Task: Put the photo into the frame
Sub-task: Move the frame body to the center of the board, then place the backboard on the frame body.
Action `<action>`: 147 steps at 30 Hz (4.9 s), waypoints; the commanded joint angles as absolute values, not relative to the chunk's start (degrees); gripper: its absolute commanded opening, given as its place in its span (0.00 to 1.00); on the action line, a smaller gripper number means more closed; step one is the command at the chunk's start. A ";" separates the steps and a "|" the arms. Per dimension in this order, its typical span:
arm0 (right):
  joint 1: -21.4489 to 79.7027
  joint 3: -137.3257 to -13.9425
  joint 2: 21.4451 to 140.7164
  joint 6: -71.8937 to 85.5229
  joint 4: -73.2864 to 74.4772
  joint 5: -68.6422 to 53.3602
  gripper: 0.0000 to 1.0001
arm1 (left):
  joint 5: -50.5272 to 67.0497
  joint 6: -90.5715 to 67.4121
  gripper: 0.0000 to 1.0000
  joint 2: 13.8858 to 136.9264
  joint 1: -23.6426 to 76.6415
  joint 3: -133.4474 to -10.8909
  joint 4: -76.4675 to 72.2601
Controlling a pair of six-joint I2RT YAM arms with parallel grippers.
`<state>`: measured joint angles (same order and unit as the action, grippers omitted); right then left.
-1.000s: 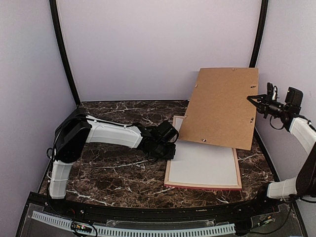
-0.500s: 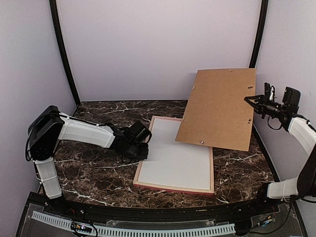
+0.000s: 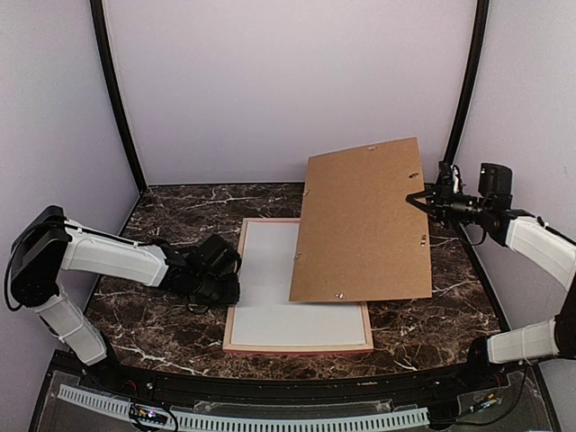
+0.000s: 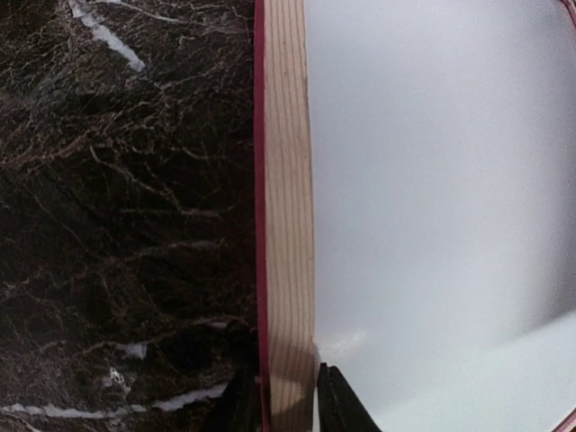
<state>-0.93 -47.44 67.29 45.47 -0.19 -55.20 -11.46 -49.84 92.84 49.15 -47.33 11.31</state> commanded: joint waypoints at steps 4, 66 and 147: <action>9.06 -43.53 69.14 47.66 -8.66 -52.23 0.00 | -5.62 -51.91 0.42 82.65 49.48 -41.93 6.14; 22.65 -39.46 100.80 69.67 -51.46 -48.90 0.00 | -5.51 -40.67 0.78 83.16 40.84 -46.71 10.77; 24.52 -40.74 106.92 63.33 -43.68 -47.80 0.13 | -0.25 -41.27 0.78 87.94 40.85 -46.21 7.52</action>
